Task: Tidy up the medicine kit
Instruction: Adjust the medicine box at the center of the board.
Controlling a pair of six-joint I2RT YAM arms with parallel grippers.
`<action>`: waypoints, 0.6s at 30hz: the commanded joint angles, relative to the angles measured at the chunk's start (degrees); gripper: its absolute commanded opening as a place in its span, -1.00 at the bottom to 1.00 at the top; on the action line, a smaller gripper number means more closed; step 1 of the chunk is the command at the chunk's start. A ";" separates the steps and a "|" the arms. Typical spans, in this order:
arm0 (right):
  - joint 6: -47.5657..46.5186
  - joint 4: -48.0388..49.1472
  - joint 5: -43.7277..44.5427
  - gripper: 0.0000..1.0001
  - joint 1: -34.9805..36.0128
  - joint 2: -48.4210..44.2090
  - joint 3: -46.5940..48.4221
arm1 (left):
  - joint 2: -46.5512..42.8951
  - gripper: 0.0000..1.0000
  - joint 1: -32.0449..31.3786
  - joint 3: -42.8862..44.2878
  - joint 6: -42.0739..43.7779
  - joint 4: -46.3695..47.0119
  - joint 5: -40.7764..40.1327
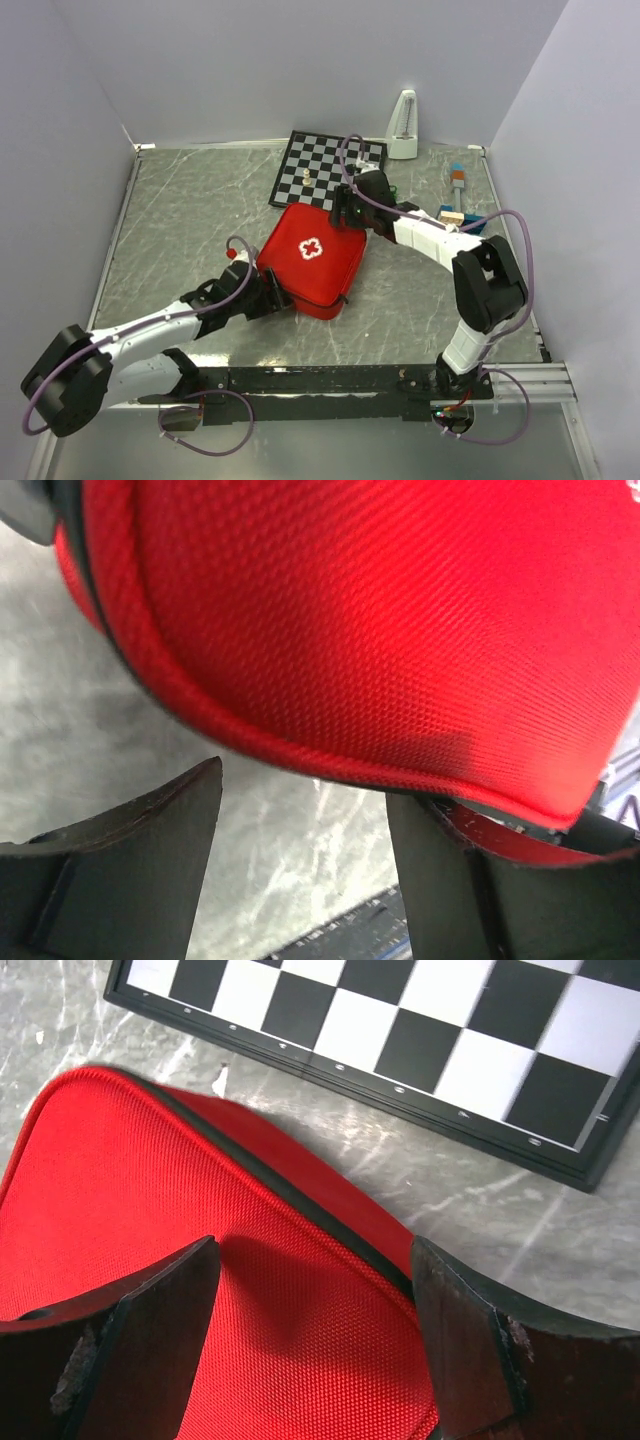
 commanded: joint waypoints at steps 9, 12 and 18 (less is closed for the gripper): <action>1.74 -2.51 -1.69 0.66 2.32 -11.54 -16.67 | 2.91 0.38 12.14 4.48 7.83 8.19 2.54; 2.35 -2.96 2.36 0.67 2.31 -18.38 -18.25 | -2.17 0.36 12.14 3.00 7.92 7.04 3.50; -0.36 -9.89 12.38 0.66 8.89 -28.42 -14.49 | -21.85 0.39 9.16 -2.19 6.09 4.40 2.28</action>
